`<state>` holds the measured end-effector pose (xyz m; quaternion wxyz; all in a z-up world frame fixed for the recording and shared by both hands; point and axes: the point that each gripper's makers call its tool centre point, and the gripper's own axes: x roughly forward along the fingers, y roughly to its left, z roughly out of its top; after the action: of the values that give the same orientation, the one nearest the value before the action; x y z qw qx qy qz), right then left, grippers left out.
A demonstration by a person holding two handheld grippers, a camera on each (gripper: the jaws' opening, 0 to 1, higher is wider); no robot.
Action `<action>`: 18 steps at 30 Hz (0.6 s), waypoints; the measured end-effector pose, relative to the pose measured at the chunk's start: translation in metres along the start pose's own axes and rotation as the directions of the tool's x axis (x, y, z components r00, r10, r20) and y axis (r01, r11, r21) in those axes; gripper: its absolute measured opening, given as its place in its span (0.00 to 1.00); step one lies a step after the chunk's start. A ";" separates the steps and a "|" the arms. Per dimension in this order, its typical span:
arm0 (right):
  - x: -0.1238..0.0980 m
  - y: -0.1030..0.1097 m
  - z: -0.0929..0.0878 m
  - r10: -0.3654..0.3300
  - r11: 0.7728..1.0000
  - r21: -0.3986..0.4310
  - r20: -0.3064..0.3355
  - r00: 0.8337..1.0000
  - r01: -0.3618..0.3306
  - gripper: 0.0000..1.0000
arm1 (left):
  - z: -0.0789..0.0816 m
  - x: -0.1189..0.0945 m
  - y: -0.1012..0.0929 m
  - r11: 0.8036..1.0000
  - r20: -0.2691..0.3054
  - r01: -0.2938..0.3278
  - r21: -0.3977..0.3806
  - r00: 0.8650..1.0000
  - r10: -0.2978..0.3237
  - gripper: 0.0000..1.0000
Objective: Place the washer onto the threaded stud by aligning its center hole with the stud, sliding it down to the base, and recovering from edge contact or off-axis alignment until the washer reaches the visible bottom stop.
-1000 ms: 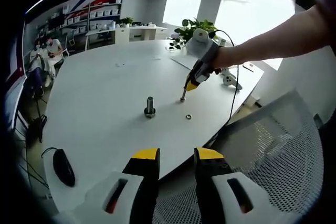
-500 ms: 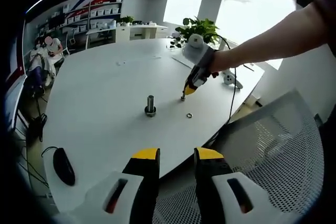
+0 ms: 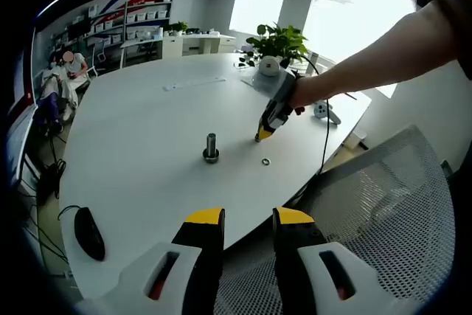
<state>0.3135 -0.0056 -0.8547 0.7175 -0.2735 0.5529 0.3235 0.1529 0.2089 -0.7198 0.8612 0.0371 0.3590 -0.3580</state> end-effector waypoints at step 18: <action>0.001 -0.004 -0.006 -0.008 0.999 0.047 0.024 1.000 0.006 0.21 | 0.000 -0.001 -0.001 1.000 0.002 0.000 0.001 1.000 0.000 0.24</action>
<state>0.3127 -0.0127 -0.8574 0.7314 -0.2546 0.5508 0.3112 0.1519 0.2086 -0.7191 0.8615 0.0372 0.3581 -0.3580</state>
